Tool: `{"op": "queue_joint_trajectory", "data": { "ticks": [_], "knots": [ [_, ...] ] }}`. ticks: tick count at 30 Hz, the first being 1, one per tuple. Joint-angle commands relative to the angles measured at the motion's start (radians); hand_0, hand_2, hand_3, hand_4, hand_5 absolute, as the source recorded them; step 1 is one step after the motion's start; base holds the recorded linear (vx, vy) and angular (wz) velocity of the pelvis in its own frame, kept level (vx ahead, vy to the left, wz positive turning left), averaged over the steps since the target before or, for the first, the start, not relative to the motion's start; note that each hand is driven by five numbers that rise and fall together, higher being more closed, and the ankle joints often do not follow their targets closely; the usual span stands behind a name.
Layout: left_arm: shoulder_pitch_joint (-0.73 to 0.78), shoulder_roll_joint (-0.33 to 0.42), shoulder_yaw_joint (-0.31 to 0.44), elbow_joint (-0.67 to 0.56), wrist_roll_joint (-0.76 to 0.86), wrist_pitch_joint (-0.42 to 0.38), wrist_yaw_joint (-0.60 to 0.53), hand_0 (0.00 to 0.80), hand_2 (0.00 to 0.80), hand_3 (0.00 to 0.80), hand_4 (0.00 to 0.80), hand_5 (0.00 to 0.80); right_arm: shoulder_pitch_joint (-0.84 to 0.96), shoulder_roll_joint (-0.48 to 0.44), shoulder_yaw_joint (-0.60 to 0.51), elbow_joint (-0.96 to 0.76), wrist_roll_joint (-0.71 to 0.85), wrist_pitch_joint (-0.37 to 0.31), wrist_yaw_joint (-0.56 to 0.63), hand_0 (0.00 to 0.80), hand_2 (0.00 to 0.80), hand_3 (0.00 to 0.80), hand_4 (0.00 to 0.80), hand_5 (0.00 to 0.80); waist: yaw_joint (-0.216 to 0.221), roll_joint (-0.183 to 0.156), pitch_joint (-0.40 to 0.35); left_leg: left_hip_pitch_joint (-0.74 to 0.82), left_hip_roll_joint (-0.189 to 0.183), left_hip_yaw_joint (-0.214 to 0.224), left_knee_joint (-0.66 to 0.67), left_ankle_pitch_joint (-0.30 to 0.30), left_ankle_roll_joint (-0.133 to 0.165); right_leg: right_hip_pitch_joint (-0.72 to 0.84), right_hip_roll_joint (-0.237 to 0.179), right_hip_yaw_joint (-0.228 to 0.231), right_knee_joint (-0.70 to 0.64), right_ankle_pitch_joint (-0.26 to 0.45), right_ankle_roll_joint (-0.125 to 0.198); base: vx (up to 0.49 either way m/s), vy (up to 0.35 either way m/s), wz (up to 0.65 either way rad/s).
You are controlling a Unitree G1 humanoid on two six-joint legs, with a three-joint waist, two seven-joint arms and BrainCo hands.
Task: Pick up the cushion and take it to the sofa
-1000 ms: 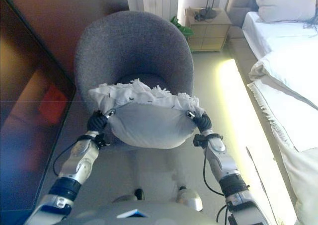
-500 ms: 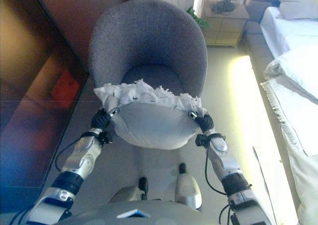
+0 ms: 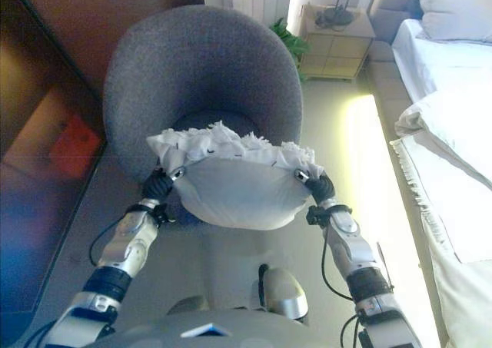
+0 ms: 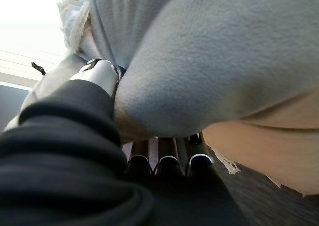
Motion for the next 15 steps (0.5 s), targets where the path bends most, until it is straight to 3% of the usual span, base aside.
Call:
{"op": "queue_joint_trajectory", "data": {
  "ticks": [1,4,7,10,15],
  "knots": [
    [-0.051,-0.007,-0.010,-0.138,-0.024,-0.103,-0.033,0.800,0.800,0.800,0.800,0.800,-0.041,0.022,-0.006,-0.092,0.015,-0.104,0.040,0.800,0.800,0.800,0.800,0.800,-0.003,-0.051,-0.092,-0.001,0.003,0.029,0.130,0.271,0.078,0.029,-0.024,0.026,-0.199,0.235,0.005,0.285,-0.081,-0.24],
    [-0.053,-0.006,-0.021,-0.161,-0.021,-0.092,-0.038,0.800,0.800,0.800,0.800,0.800,-0.041,0.023,-0.014,-0.092,0.025,-0.106,0.029,0.800,0.800,0.800,0.800,0.800,0.023,-0.059,-0.078,-0.053,0.013,0.034,0.002,0.243,0.100,0.073,-0.008,0.028,-0.206,0.195,0.008,0.232,-0.002,-0.14],
    [-0.064,0.000,-0.018,-0.164,-0.047,-0.077,-0.040,0.800,0.800,0.800,0.800,0.800,-0.054,0.028,-0.022,-0.099,0.051,-0.080,0.015,0.800,0.800,0.800,0.800,0.800,0.050,-0.037,-0.065,-0.092,0.006,0.009,-0.252,0.269,0.086,0.109,0.014,0.042,-0.207,0.140,0.026,0.221,0.114,-0.01],
    [-0.061,-0.005,-0.020,-0.163,-0.045,-0.081,-0.037,0.800,0.800,0.800,0.800,0.800,-0.050,0.035,-0.020,-0.107,0.051,-0.070,0.010,0.800,0.800,0.800,0.800,0.800,0.080,-0.023,-0.047,-0.127,0.003,-0.007,-0.379,0.292,0.062,0.152,0.007,0.032,-0.198,0.096,0.037,0.200,0.114,-0.16],
    [-0.068,-0.014,-0.029,-0.138,-0.038,-0.088,-0.038,0.800,0.800,0.800,0.800,0.800,-0.050,0.039,-0.018,-0.103,0.030,-0.076,0.013,0.800,0.800,0.800,0.800,0.800,0.095,-0.001,-0.053,-0.151,0.003,0.062,-0.472,0.291,0.059,0.223,-0.024,-0.003,-0.189,0.035,0.056,0.195,0.139,-0.34]
  ]
}}
